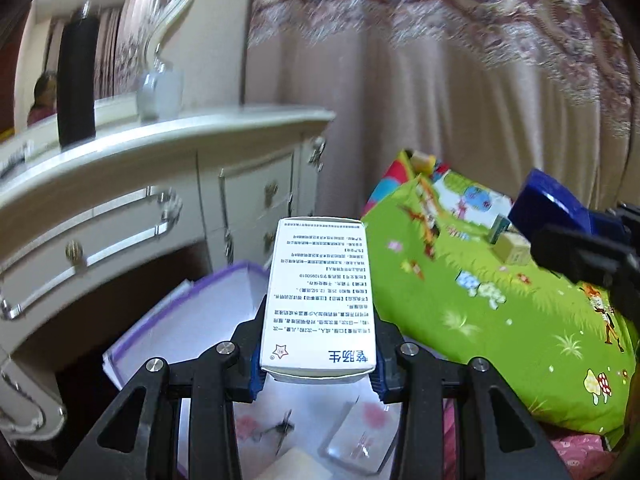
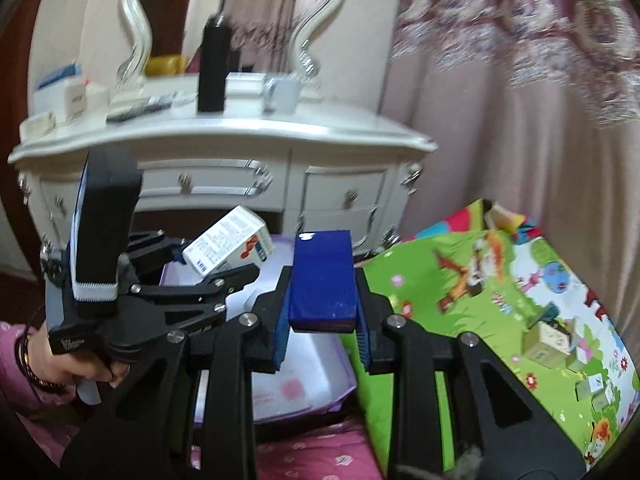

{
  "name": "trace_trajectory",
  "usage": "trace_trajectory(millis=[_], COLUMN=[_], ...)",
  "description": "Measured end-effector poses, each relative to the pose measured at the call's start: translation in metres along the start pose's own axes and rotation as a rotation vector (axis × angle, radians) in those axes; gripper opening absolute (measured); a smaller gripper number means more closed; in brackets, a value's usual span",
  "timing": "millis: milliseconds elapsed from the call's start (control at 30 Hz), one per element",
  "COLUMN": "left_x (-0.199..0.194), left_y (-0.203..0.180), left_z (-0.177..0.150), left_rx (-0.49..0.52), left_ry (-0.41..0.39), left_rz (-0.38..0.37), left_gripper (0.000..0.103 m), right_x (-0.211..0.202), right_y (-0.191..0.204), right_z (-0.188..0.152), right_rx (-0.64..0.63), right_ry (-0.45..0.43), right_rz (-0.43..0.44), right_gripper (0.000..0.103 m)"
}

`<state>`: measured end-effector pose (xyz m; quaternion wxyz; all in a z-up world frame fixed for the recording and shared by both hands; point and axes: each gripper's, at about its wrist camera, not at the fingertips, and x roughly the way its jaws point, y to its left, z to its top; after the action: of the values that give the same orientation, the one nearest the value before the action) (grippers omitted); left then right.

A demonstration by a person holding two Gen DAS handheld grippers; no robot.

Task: Organize rigid objects
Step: 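Carry the white medicine box and navy block over the storage box, then open both grippers to release the boxes into the storage box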

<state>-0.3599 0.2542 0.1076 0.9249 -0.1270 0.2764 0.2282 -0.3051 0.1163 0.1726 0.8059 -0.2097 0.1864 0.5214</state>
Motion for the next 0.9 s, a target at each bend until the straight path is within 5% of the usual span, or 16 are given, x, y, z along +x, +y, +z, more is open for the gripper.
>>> trace_trajectory(millis=[367, 667, 733, 800, 900], left_x=[0.035, 0.057, 0.061, 0.061, 0.06], left_y=[0.032, 0.051, 0.051, 0.048, 0.035], left_z=[-0.034, -0.05, -0.051, -0.048, -0.039], left_rx=[-0.117, -0.166, -0.168, -0.163, -0.127], left_ry=[0.176, 0.306, 0.336, 0.337, 0.308], left_rz=[0.008, 0.09, 0.138, 0.192, 0.208], left_gripper=[0.041, 0.042, 0.056, 0.086, 0.089], right_x=[0.071, 0.108, 0.114, 0.113, 0.097], right_y=[0.037, 0.048, 0.045, 0.033, -0.01], right_z=[-0.032, -0.058, -0.062, -0.065, -0.071], right_rx=[-0.081, -0.054, -0.042, -0.008, 0.136], right_ry=[0.217, 0.288, 0.293, 0.294, 0.256], right_rz=[0.121, 0.257, 0.286, 0.256, 0.247], right_gripper=[0.031, 0.032, 0.041, 0.054, 0.064])
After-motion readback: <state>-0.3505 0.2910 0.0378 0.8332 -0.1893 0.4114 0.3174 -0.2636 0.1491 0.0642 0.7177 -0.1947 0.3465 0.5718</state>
